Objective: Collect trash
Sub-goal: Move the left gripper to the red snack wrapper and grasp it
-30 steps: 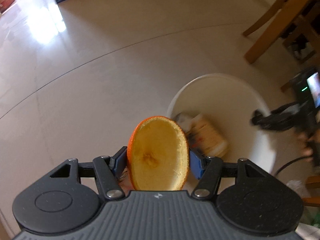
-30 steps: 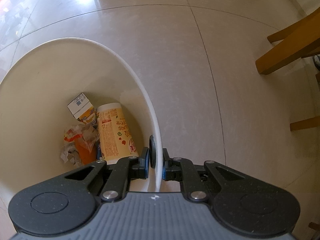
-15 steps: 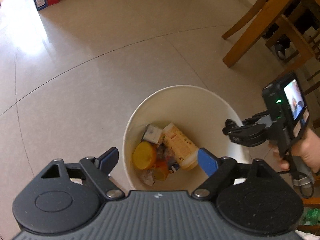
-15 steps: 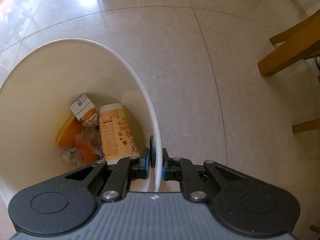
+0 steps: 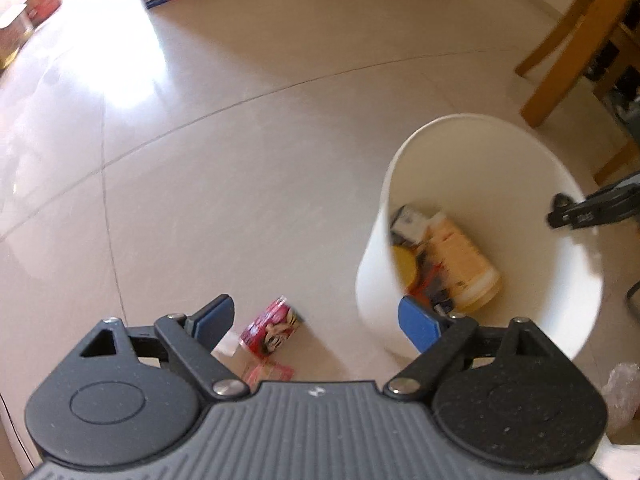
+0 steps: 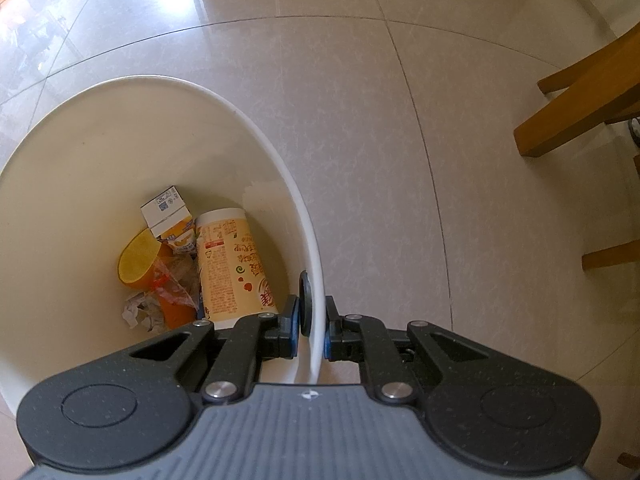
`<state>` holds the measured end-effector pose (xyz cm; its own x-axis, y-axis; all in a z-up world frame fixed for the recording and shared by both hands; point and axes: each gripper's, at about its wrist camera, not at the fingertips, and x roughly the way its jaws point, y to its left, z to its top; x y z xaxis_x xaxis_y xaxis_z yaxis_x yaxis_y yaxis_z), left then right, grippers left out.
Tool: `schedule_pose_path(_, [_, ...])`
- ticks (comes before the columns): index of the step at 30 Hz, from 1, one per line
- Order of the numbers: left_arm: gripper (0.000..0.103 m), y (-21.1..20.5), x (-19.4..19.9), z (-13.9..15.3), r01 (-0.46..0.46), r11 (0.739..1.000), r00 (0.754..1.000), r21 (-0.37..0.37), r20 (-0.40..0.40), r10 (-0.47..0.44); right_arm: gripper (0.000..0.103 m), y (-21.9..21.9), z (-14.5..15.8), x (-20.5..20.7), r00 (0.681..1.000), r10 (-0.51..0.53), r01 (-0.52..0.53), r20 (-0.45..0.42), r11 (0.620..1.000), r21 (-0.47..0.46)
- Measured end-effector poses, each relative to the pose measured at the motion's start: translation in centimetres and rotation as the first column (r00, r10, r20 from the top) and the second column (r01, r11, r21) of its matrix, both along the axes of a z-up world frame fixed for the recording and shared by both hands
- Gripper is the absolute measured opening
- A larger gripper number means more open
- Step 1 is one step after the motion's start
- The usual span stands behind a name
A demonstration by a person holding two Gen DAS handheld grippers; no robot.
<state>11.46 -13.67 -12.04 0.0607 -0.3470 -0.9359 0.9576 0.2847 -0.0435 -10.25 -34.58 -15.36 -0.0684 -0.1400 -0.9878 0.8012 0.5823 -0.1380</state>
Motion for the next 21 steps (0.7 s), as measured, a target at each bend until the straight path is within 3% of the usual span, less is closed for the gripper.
schedule_pose_path(8, [0.090, 4.0, 1.9, -5.9, -0.078, 0.997, 0.997, 0.019, -0.027, 0.079, 0.013, 0.2, 0.0, 0.0, 1.000, 0.011, -0.011, 0.003, 1.000, -0.009])
schedule_pose_path(21, [0.089, 5.2, 2.6, -19.6, 0.107, 0.986, 0.994, 0.131, -0.022, -0.105, 0.013, -0.1, 0.0, 0.0, 0.999, 0.035, -0.035, 0.006, 0.999, 0.012])
